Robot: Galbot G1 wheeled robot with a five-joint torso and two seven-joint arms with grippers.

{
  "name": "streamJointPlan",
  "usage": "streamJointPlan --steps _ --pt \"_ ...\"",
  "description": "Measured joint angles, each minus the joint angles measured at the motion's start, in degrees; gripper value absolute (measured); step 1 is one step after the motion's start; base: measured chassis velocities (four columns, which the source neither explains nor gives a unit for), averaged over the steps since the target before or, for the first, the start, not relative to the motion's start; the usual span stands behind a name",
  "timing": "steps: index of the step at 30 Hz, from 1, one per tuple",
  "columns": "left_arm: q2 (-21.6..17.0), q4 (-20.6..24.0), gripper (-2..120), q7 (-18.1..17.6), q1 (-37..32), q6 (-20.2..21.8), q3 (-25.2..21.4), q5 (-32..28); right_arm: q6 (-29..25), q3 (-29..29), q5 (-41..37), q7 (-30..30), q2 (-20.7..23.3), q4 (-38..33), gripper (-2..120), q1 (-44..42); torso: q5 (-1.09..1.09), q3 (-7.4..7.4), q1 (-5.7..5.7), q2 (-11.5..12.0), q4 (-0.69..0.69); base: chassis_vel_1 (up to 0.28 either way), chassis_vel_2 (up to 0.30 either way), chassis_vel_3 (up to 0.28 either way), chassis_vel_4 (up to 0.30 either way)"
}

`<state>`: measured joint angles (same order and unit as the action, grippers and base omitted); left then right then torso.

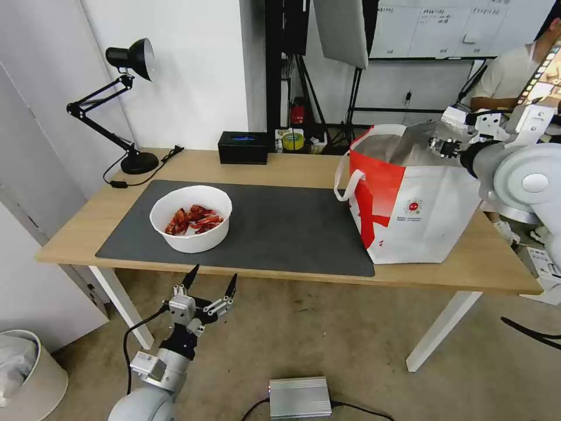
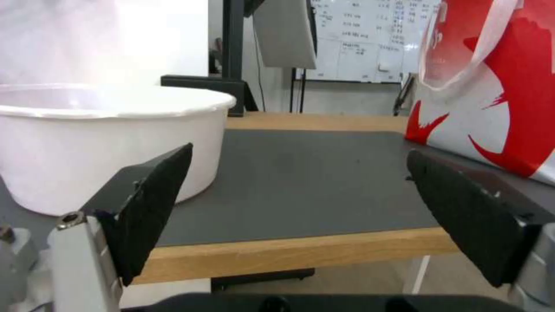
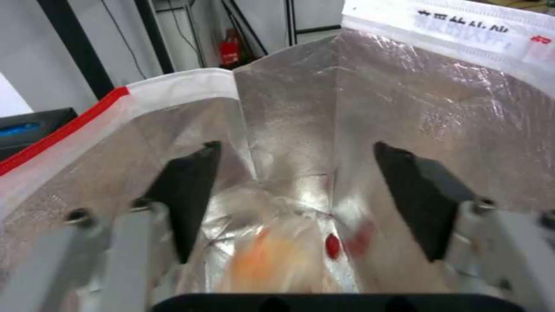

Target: Pick up the trash from the table and place it into the takeout bag.

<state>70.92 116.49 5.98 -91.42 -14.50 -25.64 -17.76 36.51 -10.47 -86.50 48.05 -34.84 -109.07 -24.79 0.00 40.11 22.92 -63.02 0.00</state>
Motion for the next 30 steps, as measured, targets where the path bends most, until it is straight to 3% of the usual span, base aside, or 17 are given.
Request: streamJointPlan --steps 5,9,11,12,15,17,22,23,28,30 --pt "0.06 0.26 100 0.00 -0.15 0.02 -0.02 0.01 -1.27 0.01 0.96 -2.82 0.04 -0.28 88 -0.20 0.00 0.00 0.00 0.00 0.01 0.000 0.000 0.000 0.000" --pt "0.09 0.43 100 -0.01 -0.41 0.02 -0.16 0.01 -5.97 0.02 4.07 -7.09 0.01 -1.80 99 -1.28 0.00 0.00 0.00 0.00 0.00 0.000 0.000 0.000 0.000" --pt "0.26 0.47 100 -0.01 -0.58 0.01 -0.19 0.02 -12.18 0.03 6.10 -13.29 0.00 -3.07 100 -2.83 0.00 0.00 0.00 0.00 0.01 0.000 0.000 0.000 0.000" --pt "0.26 0.47 100 -0.01 -0.58 0.01 -0.19 0.02 -12.18 0.03 6.10 -13.29 0.00 -3.07 100 -2.83 0.00 0.00 0.00 0.00 0.01 0.000 0.000 0.000 0.000" --pt "0.29 0.66 100 -0.01 -0.68 -0.06 -0.33 0.04 -21.22 0.04 10.61 -24.68 0.78 -5.89 100 -5.98 -0.01 0.00 0.00 0.00 0.00 0.000 0.000 0.000 0.000" --pt "0.26 0.68 100 -0.01 -0.61 -0.08 -0.47 0.04 -22.96 0.08 12.62 -27.01 1.12 -7.10 100 -7.24 -0.02 0.00 0.00 0.00 0.01 0.000 0.000 0.000 0.000" --pt "0.42 0.70 100 0.02 -0.77 -0.82 -1.41 0.28 -30.89 -0.01 24.16 -32.48 0.77 -12.72 100 -18.01 -0.01 -0.01 0.00 0.00 0.00 0.000 0.000 0.000 0.000" --pt "0.60 0.59 100 0.06 -0.95 -1.48 -1.54 0.39 -34.58 -0.18 27.09 -32.87 -0.49 -13.86 100 -22.24 0.01 -0.01 -0.01 0.00 0.00 0.000 0.000 0.000 0.000" --pt "1.12 0.22 100 0.11 -1.13 -2.27 -1.66 0.74 -41.15 -1.34 34.74 -32.88 -4.11 -15.61 100 -32.17 -0.01 -0.01 -0.01 -0.01 0.01 0.000 0.000 0.000 0.000" --pt "1.33 0.13 100 0.13 -1.19 -2.41 -1.67 1.09 -44.66 -2.18 41.85 -32.83 -6.50 -15.95 100 -39.47 -0.01 -0.01 -0.01 0.00 0.00 0.000 0.000 0.000 0.000"
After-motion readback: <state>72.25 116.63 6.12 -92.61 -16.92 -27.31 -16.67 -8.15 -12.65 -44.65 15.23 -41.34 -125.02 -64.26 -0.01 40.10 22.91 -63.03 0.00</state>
